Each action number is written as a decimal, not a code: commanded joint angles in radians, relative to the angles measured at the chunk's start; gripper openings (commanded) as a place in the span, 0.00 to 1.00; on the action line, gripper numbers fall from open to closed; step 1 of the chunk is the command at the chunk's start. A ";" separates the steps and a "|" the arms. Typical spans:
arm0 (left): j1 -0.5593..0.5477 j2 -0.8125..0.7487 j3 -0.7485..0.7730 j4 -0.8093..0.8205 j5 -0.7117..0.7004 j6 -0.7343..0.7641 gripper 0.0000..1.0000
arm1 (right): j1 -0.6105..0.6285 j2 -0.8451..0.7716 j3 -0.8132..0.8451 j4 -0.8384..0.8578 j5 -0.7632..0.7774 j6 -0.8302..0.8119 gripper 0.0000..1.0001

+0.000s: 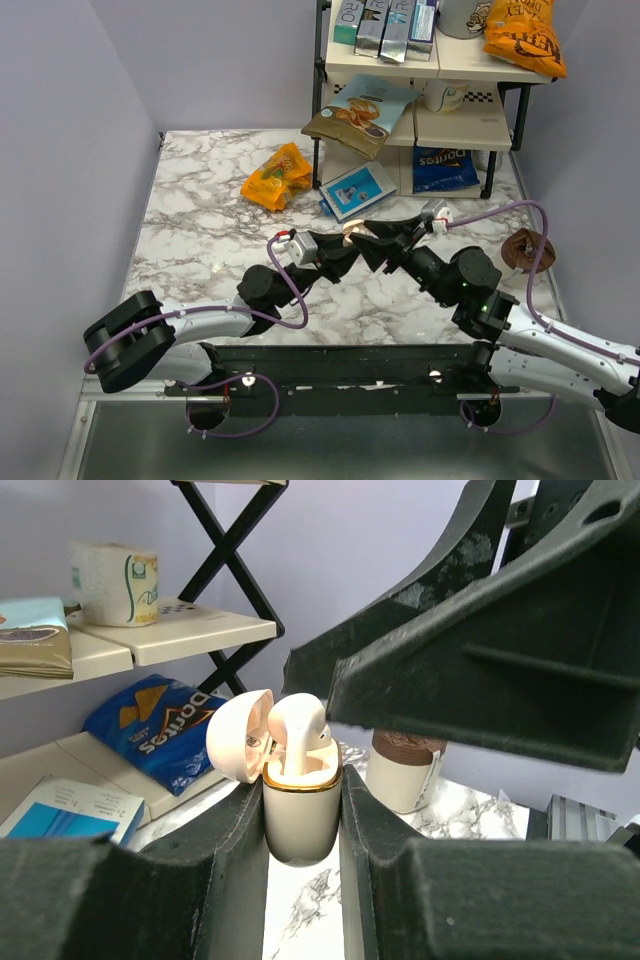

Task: Insert the wireless bluetooth earbuds into the charging case
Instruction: Place the earbud in the charging case.

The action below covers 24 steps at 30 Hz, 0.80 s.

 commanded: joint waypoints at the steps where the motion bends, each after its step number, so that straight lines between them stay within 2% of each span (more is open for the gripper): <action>1: 0.001 0.004 0.016 0.136 0.028 -0.010 0.00 | 0.006 -0.028 0.073 -0.058 0.053 0.003 0.57; 8: 0.001 -0.002 0.011 0.142 0.041 -0.013 0.00 | 0.006 -0.034 0.130 -0.145 0.119 0.014 0.59; 10: 0.001 -0.008 0.004 0.150 0.047 -0.013 0.00 | 0.007 -0.044 0.144 -0.179 0.137 -0.008 0.55; 14: 0.001 -0.022 -0.007 0.156 0.059 -0.010 0.00 | 0.007 -0.035 0.225 -0.372 0.156 -0.044 0.48; 24: 0.001 -0.027 -0.009 0.151 0.065 -0.010 0.00 | 0.006 -0.037 0.244 -0.512 0.116 -0.078 0.45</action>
